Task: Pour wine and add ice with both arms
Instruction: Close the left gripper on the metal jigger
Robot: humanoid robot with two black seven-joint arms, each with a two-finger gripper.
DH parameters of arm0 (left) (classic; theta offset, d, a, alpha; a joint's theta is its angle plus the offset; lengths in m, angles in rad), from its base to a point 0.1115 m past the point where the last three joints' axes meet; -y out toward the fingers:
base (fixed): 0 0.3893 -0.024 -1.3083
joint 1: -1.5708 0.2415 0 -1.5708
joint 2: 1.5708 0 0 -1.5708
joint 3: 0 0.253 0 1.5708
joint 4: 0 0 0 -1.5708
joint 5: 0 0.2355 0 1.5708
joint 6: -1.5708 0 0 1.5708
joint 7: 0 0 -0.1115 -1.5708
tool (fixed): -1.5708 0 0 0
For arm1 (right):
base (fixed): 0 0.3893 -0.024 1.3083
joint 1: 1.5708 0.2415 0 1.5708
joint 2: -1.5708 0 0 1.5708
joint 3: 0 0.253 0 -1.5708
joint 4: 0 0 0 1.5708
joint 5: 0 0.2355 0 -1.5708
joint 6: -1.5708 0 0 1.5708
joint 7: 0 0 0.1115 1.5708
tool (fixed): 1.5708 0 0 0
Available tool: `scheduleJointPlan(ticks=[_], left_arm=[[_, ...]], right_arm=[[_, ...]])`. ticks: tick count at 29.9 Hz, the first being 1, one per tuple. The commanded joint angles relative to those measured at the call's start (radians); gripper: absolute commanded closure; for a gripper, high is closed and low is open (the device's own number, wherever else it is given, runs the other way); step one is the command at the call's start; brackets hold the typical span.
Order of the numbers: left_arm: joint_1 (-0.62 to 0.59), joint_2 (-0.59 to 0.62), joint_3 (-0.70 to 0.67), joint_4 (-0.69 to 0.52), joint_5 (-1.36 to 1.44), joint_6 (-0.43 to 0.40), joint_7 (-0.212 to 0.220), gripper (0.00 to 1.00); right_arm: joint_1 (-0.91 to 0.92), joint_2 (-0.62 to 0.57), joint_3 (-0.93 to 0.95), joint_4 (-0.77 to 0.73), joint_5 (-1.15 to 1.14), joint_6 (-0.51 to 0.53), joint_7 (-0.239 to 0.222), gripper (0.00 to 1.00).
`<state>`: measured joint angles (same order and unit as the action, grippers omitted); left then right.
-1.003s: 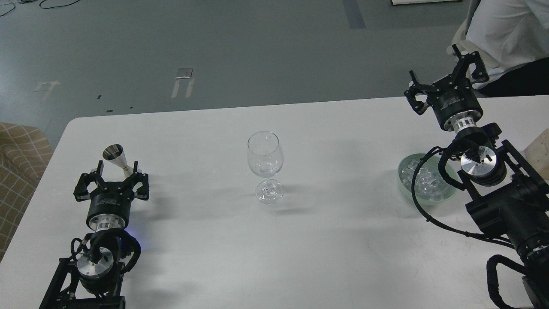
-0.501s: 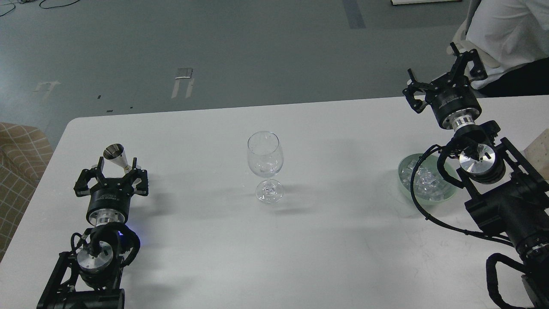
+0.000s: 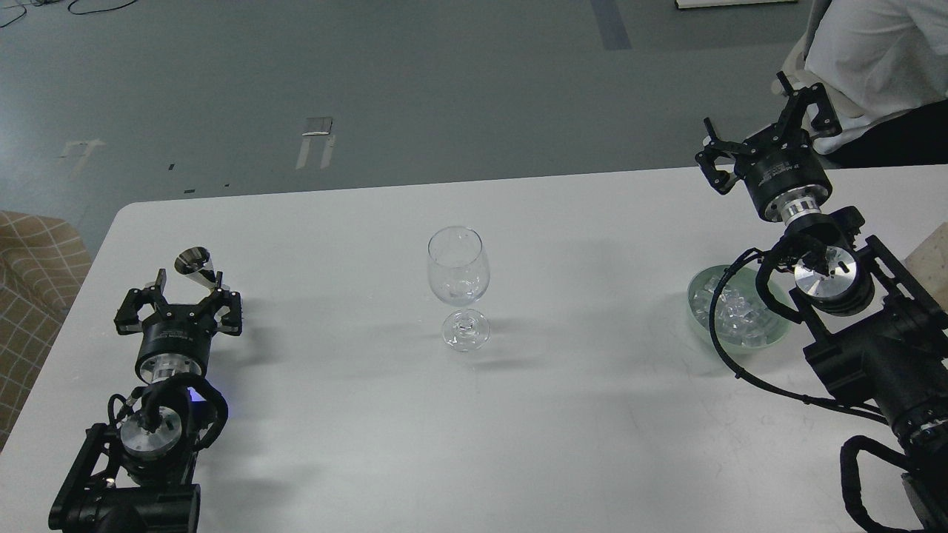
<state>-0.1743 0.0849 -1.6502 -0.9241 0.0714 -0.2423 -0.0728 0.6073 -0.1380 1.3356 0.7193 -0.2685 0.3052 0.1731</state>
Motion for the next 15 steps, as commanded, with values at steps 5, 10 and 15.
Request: scheduleJointPlan(ticks=[5, 10, 15], left_arm=[[-0.002, -0.001, 0.003, 0.002, -0.001, -0.002, 0.001, 0.26], [0.001, -0.001, 0.000, 0.004, -0.001, -0.026, 0.004, 0.26], [-0.004, -0.001, 0.000, 0.043, -0.002, -0.095, 0.005, 0.31]], right_arm=[[-0.001, 0.000, -0.001, -0.001, 0.000, 0.000, -0.003, 0.00], [0.000, -0.008, -0.001, -0.001, 0.000, 0.000, -0.004, 0.00], [0.003, -0.009, -0.003, -0.001, 0.000, -0.001, -0.006, 0.00]])
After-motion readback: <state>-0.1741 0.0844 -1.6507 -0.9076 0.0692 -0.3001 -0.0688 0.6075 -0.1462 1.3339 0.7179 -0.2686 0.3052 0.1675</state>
